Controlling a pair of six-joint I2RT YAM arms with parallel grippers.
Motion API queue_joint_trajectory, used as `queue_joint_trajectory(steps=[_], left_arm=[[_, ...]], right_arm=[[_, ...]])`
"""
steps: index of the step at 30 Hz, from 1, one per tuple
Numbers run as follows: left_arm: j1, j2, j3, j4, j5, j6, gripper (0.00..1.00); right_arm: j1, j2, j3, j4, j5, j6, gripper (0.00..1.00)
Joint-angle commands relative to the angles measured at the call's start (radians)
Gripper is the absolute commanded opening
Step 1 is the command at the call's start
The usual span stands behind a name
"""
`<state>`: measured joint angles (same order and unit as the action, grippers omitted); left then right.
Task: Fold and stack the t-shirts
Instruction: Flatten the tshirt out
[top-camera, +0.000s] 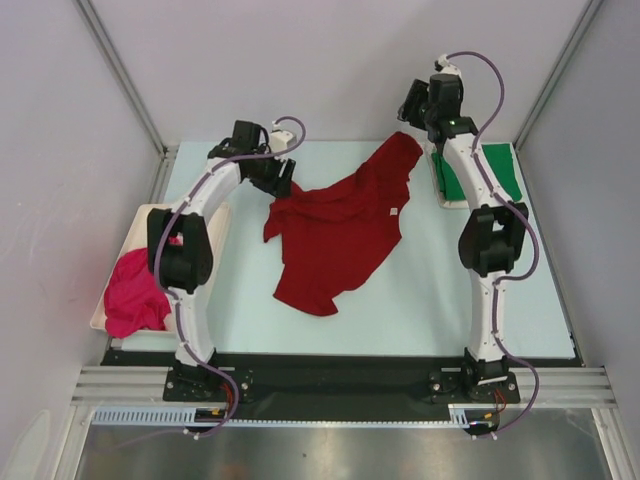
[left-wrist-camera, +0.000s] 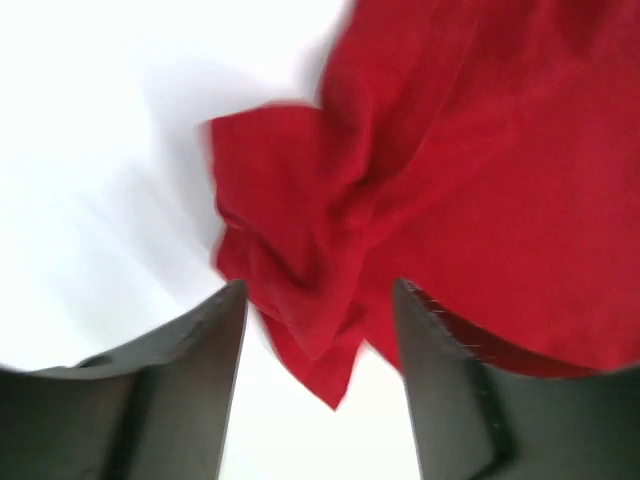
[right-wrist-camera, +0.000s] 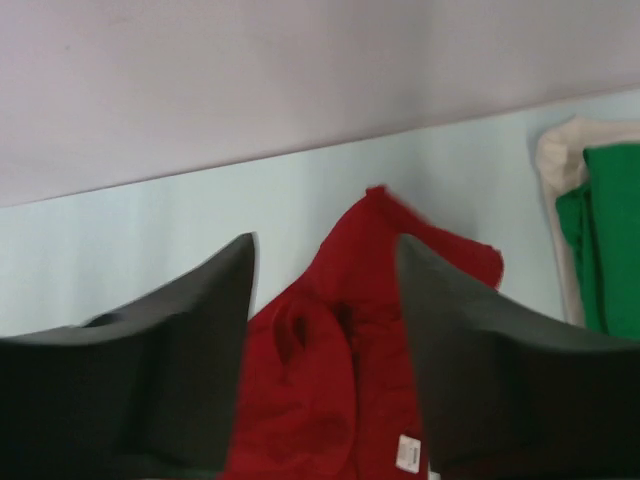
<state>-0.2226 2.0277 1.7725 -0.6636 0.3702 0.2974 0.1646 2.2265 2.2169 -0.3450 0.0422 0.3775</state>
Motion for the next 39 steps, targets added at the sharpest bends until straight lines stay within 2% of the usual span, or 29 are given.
queue_joint_trajectory(steps=[1,2,4,5,6,8,9,10,13,16,22,31,34,35,37,38,39], left_arm=[[0.037,0.011,0.102,0.015,-0.027,-0.037,0.71],[0.046,-0.004,0.081,0.013,-0.017,-0.035,0.73],[0.049,-0.087,0.018,0.027,-0.02,-0.023,0.78],[0.048,-0.121,-0.073,0.044,-0.016,-0.009,0.79],[0.046,-0.186,-0.125,0.051,-0.016,0.005,0.79],[0.034,-0.236,-0.261,0.047,-0.052,0.057,0.77],[0.028,-0.265,-0.303,0.048,-0.115,0.072,0.75],[0.019,-0.276,-0.379,0.058,-0.147,0.101,0.71],[0.003,-0.281,-0.462,0.076,-0.224,0.124,0.67],[-0.033,-0.276,-0.53,0.102,-0.289,0.158,0.7],[-0.043,-0.229,-0.538,0.208,-0.347,0.152,0.76],[-0.061,-0.107,-0.473,0.237,-0.333,0.126,0.72],[-0.061,-0.084,-0.467,0.254,-0.35,0.118,0.58],[-0.063,-0.077,-0.456,0.251,-0.349,0.12,0.45],[-0.061,-0.078,-0.447,0.242,-0.331,0.117,0.3],[-0.061,-0.081,-0.447,0.234,-0.318,0.118,0.12],[-0.06,-0.104,-0.452,0.236,-0.31,0.118,0.0]], right_arm=[[0.004,0.027,0.162,-0.173,-0.033,-0.029,0.68],[0.007,-0.003,0.15,-0.193,-0.022,-0.041,0.71],[0.021,-0.065,0.016,-0.221,-0.002,-0.069,0.75],[0.029,-0.156,-0.05,-0.216,0.024,-0.072,0.76],[0.038,-0.206,-0.235,-0.203,0.034,-0.072,0.76],[0.076,-0.362,-0.427,-0.128,0.074,-0.068,0.76],[0.091,-0.414,-0.583,-0.086,0.094,-0.062,0.76],[0.128,-0.453,-0.667,-0.071,0.126,-0.036,0.76],[0.202,-0.573,-0.9,-0.022,0.157,0.012,0.76],[0.26,-0.64,-1.055,-0.009,0.188,0.086,0.75],[0.388,-0.676,-1.246,0.073,0.174,0.218,0.73],[0.426,-0.573,-1.263,0.161,0.104,0.279,0.68],[0.426,-0.527,-1.257,0.185,0.088,0.284,0.61],[0.426,-0.513,-1.254,0.187,0.09,0.282,0.51],[0.417,-0.495,-1.249,0.199,0.082,0.285,0.35],[0.405,-0.496,-1.254,0.205,0.081,0.288,0.21],[0.401,-0.501,-1.257,0.212,0.079,0.29,0.15]])
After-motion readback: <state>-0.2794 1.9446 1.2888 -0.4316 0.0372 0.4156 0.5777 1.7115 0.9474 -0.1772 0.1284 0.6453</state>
